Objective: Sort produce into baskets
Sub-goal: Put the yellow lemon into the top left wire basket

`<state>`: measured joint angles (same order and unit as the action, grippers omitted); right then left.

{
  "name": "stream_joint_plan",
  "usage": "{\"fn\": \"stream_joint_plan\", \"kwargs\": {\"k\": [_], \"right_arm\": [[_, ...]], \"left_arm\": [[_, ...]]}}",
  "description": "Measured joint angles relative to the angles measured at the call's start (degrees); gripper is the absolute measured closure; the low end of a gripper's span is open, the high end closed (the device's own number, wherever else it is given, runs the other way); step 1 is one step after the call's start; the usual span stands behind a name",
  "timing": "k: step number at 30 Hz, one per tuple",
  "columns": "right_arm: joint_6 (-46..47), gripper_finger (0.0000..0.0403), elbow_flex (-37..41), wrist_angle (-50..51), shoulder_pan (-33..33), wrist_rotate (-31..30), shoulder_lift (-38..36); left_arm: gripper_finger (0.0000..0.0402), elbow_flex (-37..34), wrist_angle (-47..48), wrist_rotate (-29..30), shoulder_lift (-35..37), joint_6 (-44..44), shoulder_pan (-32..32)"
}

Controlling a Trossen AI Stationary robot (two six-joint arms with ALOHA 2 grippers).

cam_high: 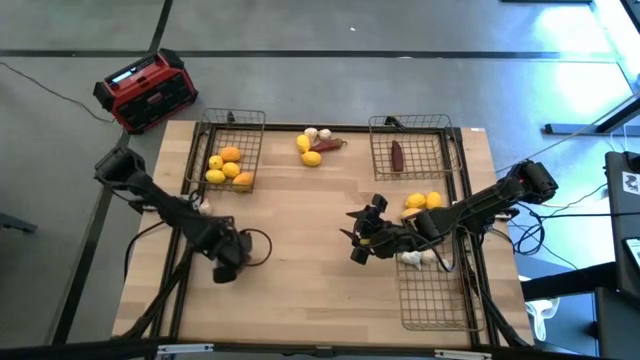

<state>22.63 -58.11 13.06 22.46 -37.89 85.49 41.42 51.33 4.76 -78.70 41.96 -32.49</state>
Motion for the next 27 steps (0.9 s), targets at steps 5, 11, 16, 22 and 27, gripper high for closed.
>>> {"fn": "stream_joint_plan", "kwargs": {"k": [5, 11, 16, 22, 27], "right_arm": [[0.0, 0.0188, 0.0, 0.0, 0.0, 0.0, -0.01], [0.0, 0.0188, 0.0, -0.08, 0.0, -0.02, -0.01], [0.0, 0.0188, 0.0, -0.09, 0.0, 0.0, 0.0], [0.0, 0.0188, 0.0, -0.11, 0.0, -0.02, 0.0], [0.0, 0.0188, 0.0, -0.11, 0.0, -0.02, 0.0]], "left_arm": [[0.0208, 3.02, 0.18, 2.19, 2.0, -2.73, 2.74], [0.0208, 6.86, 0.21, 10.11, 5.97, -8.59, 6.94], [0.0208, 9.77, 0.26, 13.52, 10.59, -12.86, 11.17], [0.0208, 12.21, 0.23, 17.86, 17.12, -16.02, 16.93], [0.0208, 12.31, 0.52, 23.43, 22.79, -16.28, 23.29]]}}
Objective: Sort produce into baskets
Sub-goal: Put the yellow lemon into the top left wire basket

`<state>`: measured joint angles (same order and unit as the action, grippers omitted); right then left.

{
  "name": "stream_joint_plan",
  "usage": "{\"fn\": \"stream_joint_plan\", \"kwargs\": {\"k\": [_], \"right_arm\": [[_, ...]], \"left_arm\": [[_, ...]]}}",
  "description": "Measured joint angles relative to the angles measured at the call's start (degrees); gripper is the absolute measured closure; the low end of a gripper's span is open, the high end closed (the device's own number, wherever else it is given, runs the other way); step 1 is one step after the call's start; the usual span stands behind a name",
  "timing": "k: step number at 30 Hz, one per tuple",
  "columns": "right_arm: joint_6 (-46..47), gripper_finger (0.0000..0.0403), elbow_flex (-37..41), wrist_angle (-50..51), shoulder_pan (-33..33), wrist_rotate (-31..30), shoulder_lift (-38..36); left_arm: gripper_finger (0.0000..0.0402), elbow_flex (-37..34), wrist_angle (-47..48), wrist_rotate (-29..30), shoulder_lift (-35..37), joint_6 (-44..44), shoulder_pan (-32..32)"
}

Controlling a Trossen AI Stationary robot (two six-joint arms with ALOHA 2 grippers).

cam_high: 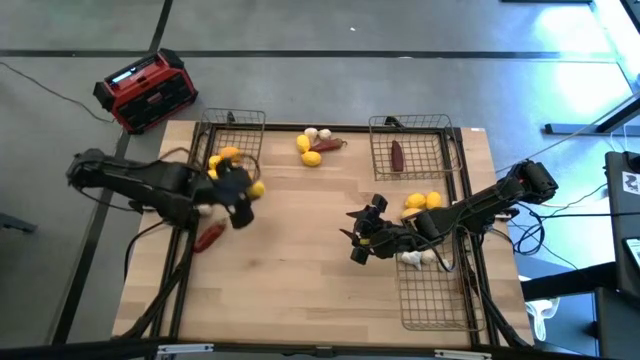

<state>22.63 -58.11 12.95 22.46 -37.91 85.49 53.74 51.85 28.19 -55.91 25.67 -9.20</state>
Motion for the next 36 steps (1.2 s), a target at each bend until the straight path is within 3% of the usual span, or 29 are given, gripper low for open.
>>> {"fn": "stream_joint_plan", "kwargs": {"k": [7, 14, 21, 29, 36], "right_arm": [[0.0, 0.0188, 0.0, 0.0, 0.0, 0.0, 0.0], [-0.42, 0.0188, 0.0, 0.07, 0.0, 0.0, 0.0], [-0.47, 0.0188, 0.0, 0.14, 0.0, 0.0, 0.0], [-0.85, 0.0188, 0.0, 0.18, 0.0, -0.55, 0.0], [-0.87, 0.0188, 0.0, 0.48, 0.0, -0.48, 0.0]], "left_arm": [[0.0208, 0.02, 0.18, 5.04, 4.09, -2.72, 11.71], [0.0208, 0.02, -0.57, 5.2, 3.61, -11.15, 24.32], [0.0208, 0.02, -0.3, 4.85, 2.76, -12.43, 36.63], [0.0208, 0.0, -0.67, -4.16, -3.87, -15.26, 48.44], [0.0208, 0.0, -1.76, -5.05, -12.39, -18.56, 57.43]]}}
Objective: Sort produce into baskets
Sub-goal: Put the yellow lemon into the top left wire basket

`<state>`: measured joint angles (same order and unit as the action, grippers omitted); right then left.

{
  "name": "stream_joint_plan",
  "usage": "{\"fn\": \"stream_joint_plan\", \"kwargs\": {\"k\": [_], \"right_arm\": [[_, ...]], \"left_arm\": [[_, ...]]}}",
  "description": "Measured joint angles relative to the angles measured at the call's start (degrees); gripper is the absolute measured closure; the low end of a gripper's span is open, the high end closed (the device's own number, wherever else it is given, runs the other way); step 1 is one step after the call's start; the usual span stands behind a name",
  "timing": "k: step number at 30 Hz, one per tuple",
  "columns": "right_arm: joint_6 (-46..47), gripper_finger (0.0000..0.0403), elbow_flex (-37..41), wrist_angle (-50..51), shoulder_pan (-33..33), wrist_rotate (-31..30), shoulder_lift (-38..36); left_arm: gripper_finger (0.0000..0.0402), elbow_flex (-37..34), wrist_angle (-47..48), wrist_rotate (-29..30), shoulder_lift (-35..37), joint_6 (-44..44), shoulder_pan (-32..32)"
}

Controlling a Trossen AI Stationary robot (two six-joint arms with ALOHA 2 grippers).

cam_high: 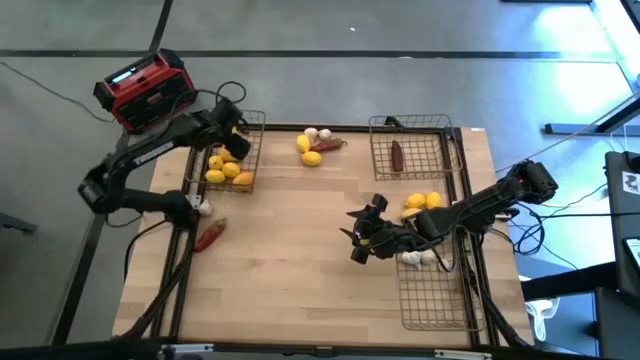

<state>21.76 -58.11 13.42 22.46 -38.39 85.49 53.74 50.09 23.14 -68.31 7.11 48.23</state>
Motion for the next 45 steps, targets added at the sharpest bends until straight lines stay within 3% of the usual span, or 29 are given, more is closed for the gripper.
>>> {"fn": "stream_joint_plan", "kwargs": {"k": [5, 23, 38, 45], "right_arm": [[-0.02, 0.0188, 0.02, 0.07, 0.0, 0.13, 0.0], [-0.03, 0.0188, 0.02, 0.09, 0.0, 0.5, 0.02], [-0.04, 0.0188, 0.02, 0.12, 0.0, 0.48, 0.02], [-0.02, 0.0188, 0.02, 0.12, 0.0, 0.5, 0.02]], "left_arm": [[0.0208, 0.0, -2.63, 0.02, -4.79, -1.79, 4.44], [0.0207, -0.09, -6.24, -0.45, -16.71, -5.85, 7.33], [0.0206, -0.09, -7.68, 0.25, -18.15, -5.75, 7.39], [0.016, -0.09, -7.6, 0.26, -18.15, -5.39, 7.39]]}}
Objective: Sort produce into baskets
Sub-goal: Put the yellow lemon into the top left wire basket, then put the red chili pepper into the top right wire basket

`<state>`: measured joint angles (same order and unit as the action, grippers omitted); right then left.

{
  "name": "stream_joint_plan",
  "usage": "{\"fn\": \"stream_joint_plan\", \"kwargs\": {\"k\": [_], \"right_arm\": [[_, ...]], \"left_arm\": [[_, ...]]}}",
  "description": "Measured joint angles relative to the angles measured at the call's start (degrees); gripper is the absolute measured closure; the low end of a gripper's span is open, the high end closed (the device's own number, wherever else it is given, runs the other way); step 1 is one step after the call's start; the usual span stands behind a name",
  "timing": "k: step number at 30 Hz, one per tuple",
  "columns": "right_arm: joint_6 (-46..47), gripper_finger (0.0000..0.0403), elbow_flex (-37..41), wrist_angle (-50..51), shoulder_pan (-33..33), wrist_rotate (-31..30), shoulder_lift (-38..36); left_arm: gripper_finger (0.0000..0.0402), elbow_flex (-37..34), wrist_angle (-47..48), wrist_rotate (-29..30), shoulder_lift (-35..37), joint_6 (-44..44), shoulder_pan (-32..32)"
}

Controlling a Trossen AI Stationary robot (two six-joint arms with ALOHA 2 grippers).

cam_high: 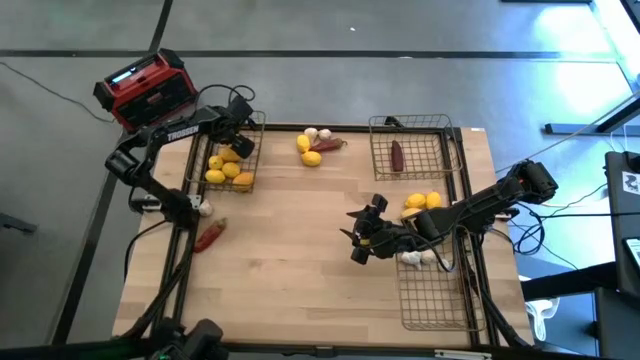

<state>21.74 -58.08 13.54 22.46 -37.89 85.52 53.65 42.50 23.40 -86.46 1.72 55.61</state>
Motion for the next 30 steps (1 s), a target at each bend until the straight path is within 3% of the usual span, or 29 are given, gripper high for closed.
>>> {"fn": "stream_joint_plan", "kwargs": {"k": [8, 16, 21, 30], "right_arm": [[0.0, 0.0188, 0.0, 0.0, 0.0, 0.0, 0.0], [0.29, 0.0188, 0.0, 0.02, 0.0, 0.0, 0.0], [0.33, 0.0188, 0.0, -0.01, 0.0, 0.0, 0.0], [0.5, 0.0188, 0.0, -0.17, 0.0, 0.0, 0.0]], "left_arm": [[0.0138, 0.0, 0.62, -0.02, 0.78, 0.78, -0.24], [0.0138, 0.0, 3.41, 0.0, 9.29, 0.91, -2.49], [0.0137, 0.0, 5.28, -0.59, 17.54, 1.12, -7.08], [0.0137, 0.0, 5.0, -11.24, 28.62, 2.7, -20.32]]}}
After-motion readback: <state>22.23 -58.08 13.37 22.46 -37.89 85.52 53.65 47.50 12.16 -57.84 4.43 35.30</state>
